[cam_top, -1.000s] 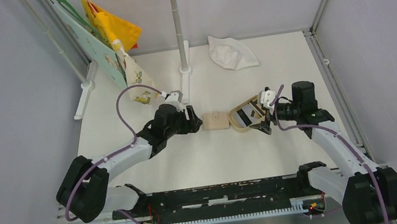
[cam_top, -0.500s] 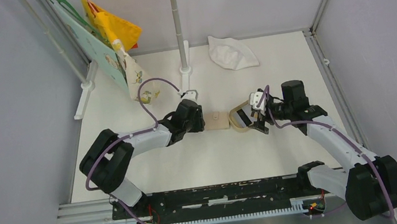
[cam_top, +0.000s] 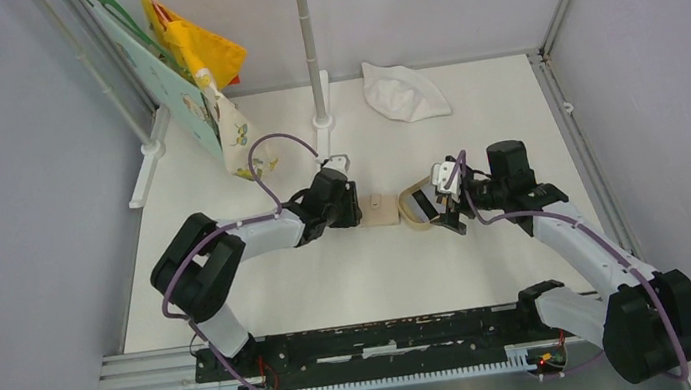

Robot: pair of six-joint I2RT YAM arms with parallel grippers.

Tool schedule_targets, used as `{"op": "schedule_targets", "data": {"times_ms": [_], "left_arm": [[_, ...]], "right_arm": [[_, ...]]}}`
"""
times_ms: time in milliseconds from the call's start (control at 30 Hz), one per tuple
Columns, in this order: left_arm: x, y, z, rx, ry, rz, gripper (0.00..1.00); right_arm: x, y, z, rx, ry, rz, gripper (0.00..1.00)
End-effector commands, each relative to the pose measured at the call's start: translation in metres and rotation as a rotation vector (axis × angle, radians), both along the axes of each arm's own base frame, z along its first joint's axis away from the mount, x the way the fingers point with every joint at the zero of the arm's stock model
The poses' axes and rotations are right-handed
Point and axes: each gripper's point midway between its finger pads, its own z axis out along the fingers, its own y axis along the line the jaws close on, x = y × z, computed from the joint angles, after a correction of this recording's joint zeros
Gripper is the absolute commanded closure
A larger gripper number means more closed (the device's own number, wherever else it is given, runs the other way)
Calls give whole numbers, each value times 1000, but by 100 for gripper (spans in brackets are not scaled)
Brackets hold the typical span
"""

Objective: Put the credit cards into the card holder
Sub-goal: Open the card holder at the center of the board.

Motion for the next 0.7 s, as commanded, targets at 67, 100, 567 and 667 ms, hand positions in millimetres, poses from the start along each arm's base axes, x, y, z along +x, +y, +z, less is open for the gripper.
{"op": "schedule_targets", "data": {"times_ms": [67, 100, 567, 667], "left_arm": [[5, -24, 16, -146, -2, -47, 55], [4, -25, 16, -158, 4, -50, 54], [1, -19, 0, -182, 35, -22, 88], [-1, -12, 12, -190, -22, -28, 98]], "right_arm": [[7, 5, 15, 12, -60, 17, 6], [7, 5, 15, 13, -61, 18, 6], [2, 9, 12, 28, -49, 47, 6], [-3, 14, 12, 46, -39, 74, 6]]}}
